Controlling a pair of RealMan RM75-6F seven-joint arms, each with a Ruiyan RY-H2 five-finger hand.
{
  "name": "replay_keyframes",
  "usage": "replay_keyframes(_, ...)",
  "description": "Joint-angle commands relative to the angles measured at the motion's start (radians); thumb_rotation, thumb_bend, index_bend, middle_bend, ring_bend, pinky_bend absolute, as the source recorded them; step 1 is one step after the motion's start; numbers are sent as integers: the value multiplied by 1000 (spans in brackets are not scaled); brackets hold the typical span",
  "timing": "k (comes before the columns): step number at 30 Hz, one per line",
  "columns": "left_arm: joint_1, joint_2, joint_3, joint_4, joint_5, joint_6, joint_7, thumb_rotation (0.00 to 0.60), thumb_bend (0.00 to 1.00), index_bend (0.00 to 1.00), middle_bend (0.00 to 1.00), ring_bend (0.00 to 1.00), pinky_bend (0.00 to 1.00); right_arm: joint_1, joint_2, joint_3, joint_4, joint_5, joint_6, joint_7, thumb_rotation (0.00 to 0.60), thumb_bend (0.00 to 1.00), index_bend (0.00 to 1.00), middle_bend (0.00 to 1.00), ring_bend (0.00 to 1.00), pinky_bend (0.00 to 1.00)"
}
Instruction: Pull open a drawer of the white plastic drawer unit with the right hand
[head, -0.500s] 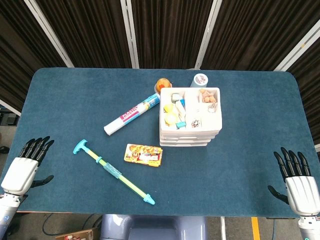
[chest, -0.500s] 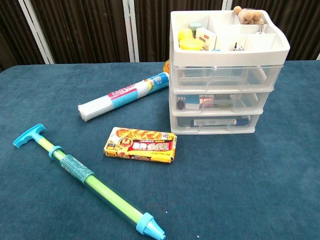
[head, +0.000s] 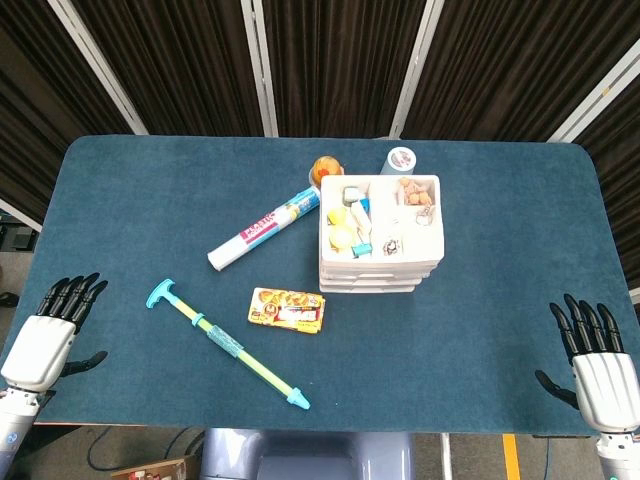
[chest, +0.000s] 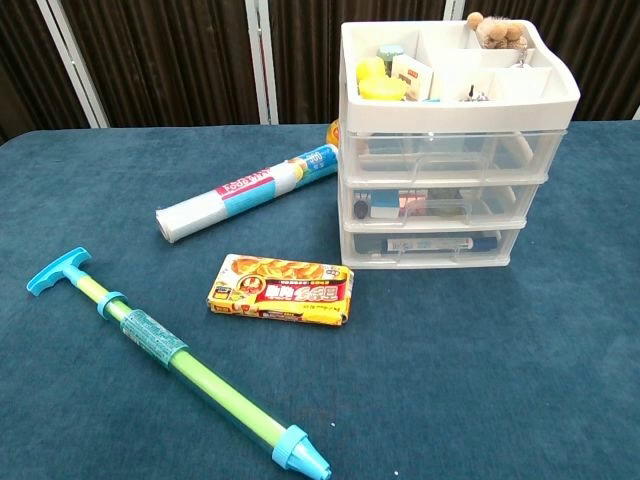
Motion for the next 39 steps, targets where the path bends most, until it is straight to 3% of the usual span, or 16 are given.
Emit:
replay_keyframes(1,-1,-2,0,1,-3,-4,6,600,7,0,0,0,51,3,-3,4,-10,-4,4,8,600,177,0,65,41,62)
replay_keyframes(2,-1,-3,0,2,-3,-5,7,600,8,0,0,0,51,3,-5,6,-12,-6,7,9,600,181,0,119,87,108)
replay_keyframes(3,-1,-4,0,1,-2,-4,9,600,9,0,0,0,51,4,-8,9,-19,-7,12,14,600,188,0,232,196,226)
replay_keyframes(7,-1,-12,-3,0,4,6,10,600,10,0,0,0,51,12,-11,13,-91,15,-8,79,600,251,0,680,678,796)
replay_keyframes(9,0,-15,-2,4,12,12,10,600,11,0,0,0,51,18,2,7,-149,48,-50,119,600,323,0,819,809,918)
replay_keyframes(11,2,-17,-2,10,20,21,9,600,11,0,0,0,51,34,30,0,-236,98,-122,156,600,401,0,890,877,975)
replay_keyframes(17,4,-21,-5,20,30,40,-9,600,12,0,0,0,50,100,54,14,-430,227,-292,145,600,556,0,936,925,1000)
replay_keyframes(21,2,-25,-8,36,45,54,-14,600,11,0,0,0,51,145,13,43,-518,324,-364,106,600,635,0,941,932,1000)
replay_keyframes(25,1,-33,-10,53,53,63,-17,600,11,0,0,0,51,198,-60,92,-577,463,-424,84,600,651,0,941,932,1000)
replay_keyframes(32,-2,-32,-12,54,42,55,-29,600,12,0,0,0,50,287,-190,211,-585,699,-464,113,600,656,0,941,932,1000)
replay_keyframes(39,-10,-30,-14,53,28,36,-44,600,12,0,0,0,50,338,-295,288,-564,827,-452,153,600,668,0,941,932,1000)
